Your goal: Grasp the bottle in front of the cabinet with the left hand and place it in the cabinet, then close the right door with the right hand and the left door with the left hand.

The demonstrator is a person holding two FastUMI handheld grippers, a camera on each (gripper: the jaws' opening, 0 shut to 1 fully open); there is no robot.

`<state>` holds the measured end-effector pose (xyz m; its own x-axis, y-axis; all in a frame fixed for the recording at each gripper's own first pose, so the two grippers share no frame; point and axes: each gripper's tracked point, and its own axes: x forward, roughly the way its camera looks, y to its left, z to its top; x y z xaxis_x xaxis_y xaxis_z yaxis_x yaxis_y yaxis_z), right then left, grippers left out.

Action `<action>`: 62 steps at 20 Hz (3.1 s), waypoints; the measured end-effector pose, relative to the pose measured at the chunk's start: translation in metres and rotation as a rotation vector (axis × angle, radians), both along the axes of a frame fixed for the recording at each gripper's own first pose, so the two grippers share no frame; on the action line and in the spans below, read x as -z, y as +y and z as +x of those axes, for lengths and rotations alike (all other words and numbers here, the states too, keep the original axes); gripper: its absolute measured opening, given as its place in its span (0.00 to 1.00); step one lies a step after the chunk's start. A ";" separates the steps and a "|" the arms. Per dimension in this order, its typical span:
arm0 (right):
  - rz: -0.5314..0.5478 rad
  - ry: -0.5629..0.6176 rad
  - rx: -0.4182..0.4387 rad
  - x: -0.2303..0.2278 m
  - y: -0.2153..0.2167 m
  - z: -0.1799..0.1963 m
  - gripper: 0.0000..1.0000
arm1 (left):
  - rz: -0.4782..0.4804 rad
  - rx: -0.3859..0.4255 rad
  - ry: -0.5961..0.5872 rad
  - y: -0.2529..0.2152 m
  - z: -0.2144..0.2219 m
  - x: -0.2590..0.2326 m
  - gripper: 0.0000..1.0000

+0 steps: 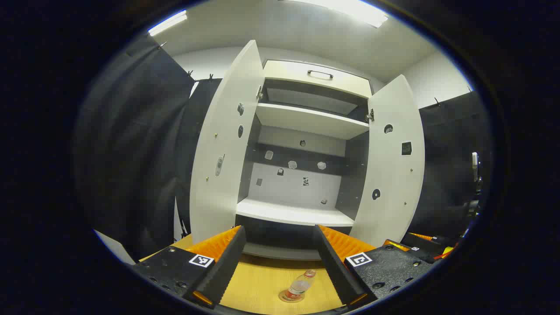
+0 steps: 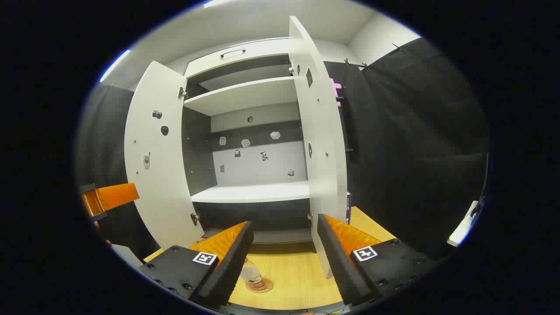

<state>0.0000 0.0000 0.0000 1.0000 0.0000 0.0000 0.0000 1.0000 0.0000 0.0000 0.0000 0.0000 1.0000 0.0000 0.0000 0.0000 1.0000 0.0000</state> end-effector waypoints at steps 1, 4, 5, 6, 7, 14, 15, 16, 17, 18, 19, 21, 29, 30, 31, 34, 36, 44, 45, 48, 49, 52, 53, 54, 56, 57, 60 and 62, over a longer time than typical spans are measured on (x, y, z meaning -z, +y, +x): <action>-0.020 0.008 0.018 -0.003 -0.005 0.000 0.97 | -0.017 -0.005 0.019 0.002 0.001 0.004 0.94; -0.046 0.013 0.077 -0.016 -0.019 -0.002 0.97 | -0.030 0.005 0.040 -0.001 0.006 0.010 0.94; -0.042 0.000 0.080 -0.022 -0.019 -0.001 0.97 | -0.025 0.008 0.035 -0.005 0.012 0.009 0.95; -0.040 -0.002 0.090 -0.023 -0.022 0.000 0.97 | -0.015 0.017 0.032 -0.009 0.017 0.009 0.94; -0.043 -0.003 0.097 -0.023 -0.025 0.000 0.97 | -0.006 0.031 0.032 -0.013 0.022 0.010 0.94; -0.068 -0.026 0.158 -0.022 -0.036 -0.008 0.97 | 0.015 0.095 0.051 -0.026 0.034 0.017 0.94; -0.070 -0.030 0.163 -0.022 -0.037 -0.011 0.97 | 0.016 0.098 0.050 -0.026 0.035 0.017 0.94; -0.073 -0.030 0.167 -0.021 -0.037 -0.011 0.89 | 0.015 0.100 0.048 -0.026 0.035 0.017 0.94; -0.076 -0.025 0.169 -0.020 -0.037 -0.012 0.89 | 0.012 0.098 0.046 -0.025 0.035 0.017 0.94; -0.080 -0.019 0.169 -0.018 -0.036 -0.012 0.97 | 0.008 0.097 0.051 -0.023 0.035 0.021 0.94; -0.083 -0.014 0.168 -0.016 -0.035 -0.012 0.97 | 0.005 0.101 0.057 -0.023 0.035 0.024 0.94; -0.090 -0.013 0.168 -0.014 -0.032 -0.012 0.97 | 0.006 0.104 0.067 -0.021 0.036 0.036 0.94; -0.119 -0.027 0.160 -0.019 -0.021 -0.010 0.97 | 0.050 0.260 0.141 -0.049 0.039 0.122 0.95; -0.127 -0.030 0.166 -0.019 -0.022 -0.011 0.97 | 0.056 0.269 0.168 -0.051 0.041 0.137 0.95; -0.135 -0.030 0.172 -0.020 -0.023 -0.012 0.97 | 0.059 0.274 0.202 -0.052 0.042 0.154 0.95; -0.157 -0.040 0.185 -0.024 -0.024 -0.017 0.97 | 0.072 0.287 0.281 -0.056 0.047 0.199 0.95; -0.170 -0.043 0.200 -0.025 -0.028 -0.020 0.89 | 0.095 0.273 0.341 -0.053 0.052 0.227 0.95; -0.171 -0.048 0.288 -0.027 -0.061 -0.042 0.89 | 0.073 0.247 0.514 -0.050 0.057 0.301 0.95; -0.174 -0.048 0.297 -0.028 -0.065 -0.045 0.89 | 0.073 0.243 0.532 -0.052 0.058 0.309 0.95; -0.170 -0.041 0.314 -0.027 -0.076 -0.048 0.97 | 0.063 0.230 0.595 -0.054 0.062 0.334 0.95; -0.169 -0.038 0.318 -0.026 -0.078 -0.047 0.97 | 0.062 0.220 0.614 -0.054 0.064 0.341 0.96; -0.172 -0.029 0.326 -0.025 -0.087 -0.048 0.97 | 0.065 0.183 0.641 -0.049 0.072 0.356 0.96; -0.174 -0.025 0.328 -0.024 -0.089 -0.047 0.89 | 0.067 0.175 0.651 -0.050 0.075 0.362 0.96; -0.176 -0.020 0.329 -0.023 -0.092 -0.047 0.97 | 0.068 0.167 0.661 -0.048 0.079 0.367 0.96; -0.179 -0.011 0.341 -0.021 -0.098 -0.047 0.97 | 0.073 0.145 0.674 -0.045 0.085 0.373 0.95; -0.183 -0.011 0.345 -0.022 -0.101 -0.046 0.97 | 0.073 0.136 0.676 -0.044 0.087 0.376 0.95; -0.193 -0.012 0.350 -0.024 -0.110 -0.045 0.97 | 0.082 0.123 0.680 -0.042 0.096 0.376 0.85; -0.191 -0.012 0.345 -0.023 -0.113 -0.042 0.97 | 0.104 0.119 0.696 -0.041 0.095 0.371 0.77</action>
